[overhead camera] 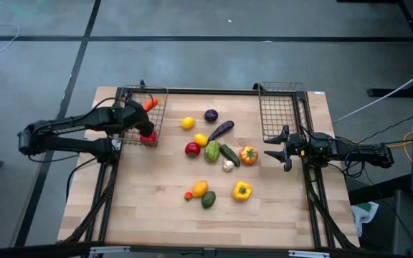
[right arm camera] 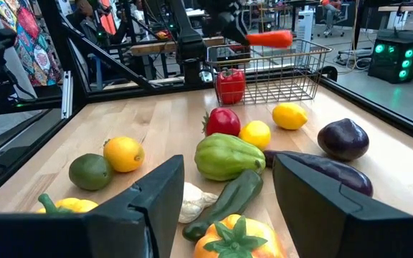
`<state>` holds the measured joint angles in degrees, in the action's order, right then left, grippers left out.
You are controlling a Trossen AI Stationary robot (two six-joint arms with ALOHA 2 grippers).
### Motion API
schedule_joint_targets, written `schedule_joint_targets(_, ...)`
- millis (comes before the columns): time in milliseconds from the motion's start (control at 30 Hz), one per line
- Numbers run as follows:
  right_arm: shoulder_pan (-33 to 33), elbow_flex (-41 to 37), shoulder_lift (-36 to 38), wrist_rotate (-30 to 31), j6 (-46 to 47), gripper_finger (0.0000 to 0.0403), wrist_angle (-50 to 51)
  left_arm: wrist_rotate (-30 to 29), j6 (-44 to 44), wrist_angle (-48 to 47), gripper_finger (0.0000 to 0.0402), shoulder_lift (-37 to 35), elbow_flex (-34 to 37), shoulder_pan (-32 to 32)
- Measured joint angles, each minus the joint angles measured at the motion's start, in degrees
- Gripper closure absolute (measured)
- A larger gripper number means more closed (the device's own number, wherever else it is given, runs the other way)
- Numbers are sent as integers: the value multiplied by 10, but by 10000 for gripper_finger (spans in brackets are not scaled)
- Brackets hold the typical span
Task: Sort produce into baskets
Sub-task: Put the orange carrot into the left gold wire basket
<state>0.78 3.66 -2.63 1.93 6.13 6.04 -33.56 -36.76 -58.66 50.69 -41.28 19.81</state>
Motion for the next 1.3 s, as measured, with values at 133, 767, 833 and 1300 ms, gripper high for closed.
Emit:
schedule_joint_targets(133,0,0,0,0,0,189,0,24,-21,2,290,0,32,11)
schedule_joint_targets(767,0,0,0,0,0,189,0,77,-42,10,290,0,100,34)
schedule_joint_targets(833,0,0,0,0,0,189,0,77,-54,10,290,0,100,34)
schedule_joint_targets(1300,0,0,0,0,0,189,0,76,-59,11,290,0,100,86)
